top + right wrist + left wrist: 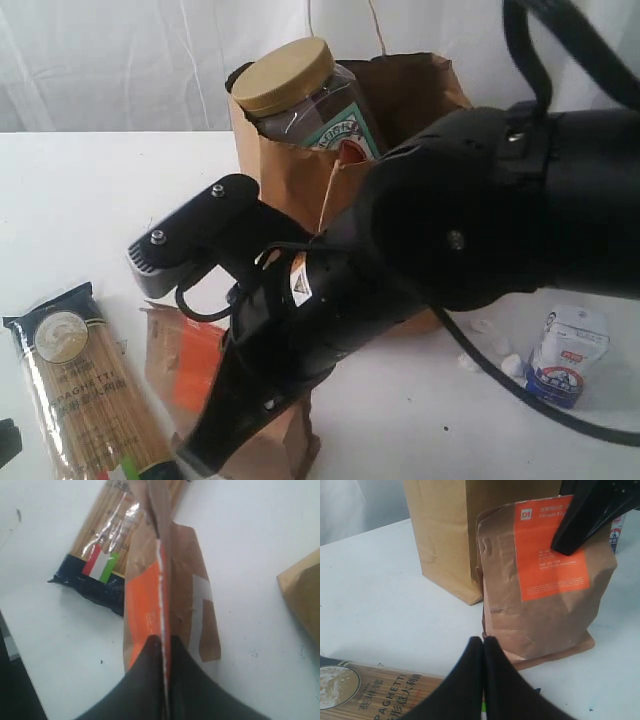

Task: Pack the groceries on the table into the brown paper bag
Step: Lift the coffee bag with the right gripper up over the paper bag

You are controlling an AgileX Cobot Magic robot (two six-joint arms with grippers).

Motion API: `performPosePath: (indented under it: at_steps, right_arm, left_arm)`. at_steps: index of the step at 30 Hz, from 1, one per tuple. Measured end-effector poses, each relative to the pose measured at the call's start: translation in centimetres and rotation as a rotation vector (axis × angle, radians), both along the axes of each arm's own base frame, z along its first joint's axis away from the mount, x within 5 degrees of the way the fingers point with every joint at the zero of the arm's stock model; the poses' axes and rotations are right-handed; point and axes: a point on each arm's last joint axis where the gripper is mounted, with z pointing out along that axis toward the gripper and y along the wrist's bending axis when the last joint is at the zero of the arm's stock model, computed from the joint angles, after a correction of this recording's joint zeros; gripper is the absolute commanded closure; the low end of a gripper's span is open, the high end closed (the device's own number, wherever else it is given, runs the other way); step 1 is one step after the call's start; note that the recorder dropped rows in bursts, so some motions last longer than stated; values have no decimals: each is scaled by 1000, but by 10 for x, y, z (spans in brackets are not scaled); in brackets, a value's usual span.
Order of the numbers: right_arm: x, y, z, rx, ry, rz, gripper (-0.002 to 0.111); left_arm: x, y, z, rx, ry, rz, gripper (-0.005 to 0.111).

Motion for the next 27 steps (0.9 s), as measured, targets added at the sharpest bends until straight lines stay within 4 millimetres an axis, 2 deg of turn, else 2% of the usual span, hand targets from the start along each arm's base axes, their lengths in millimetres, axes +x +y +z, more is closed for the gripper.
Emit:
performPosePath:
  at_steps: [4,10,15,19,27]
  right_arm:
    - [-8,1,11,42,-24,20,108]
    - [-21,6,45,137,-77,62,108]
    - [-37,5,92,268,-153,112,108]
    - [-41,-3,126,331,-261,132,108]
    - [-38,-28,158,342,-457,68,108]
  left_arm:
    - [0,0,0,0,0,0,107]
    - [0,0,0,0,0,0,107]
    - [0,0,0,0,0,0,107]
    - [0,0,0,0,0,0,107]
    - [0,0,0,0,0,0,107]
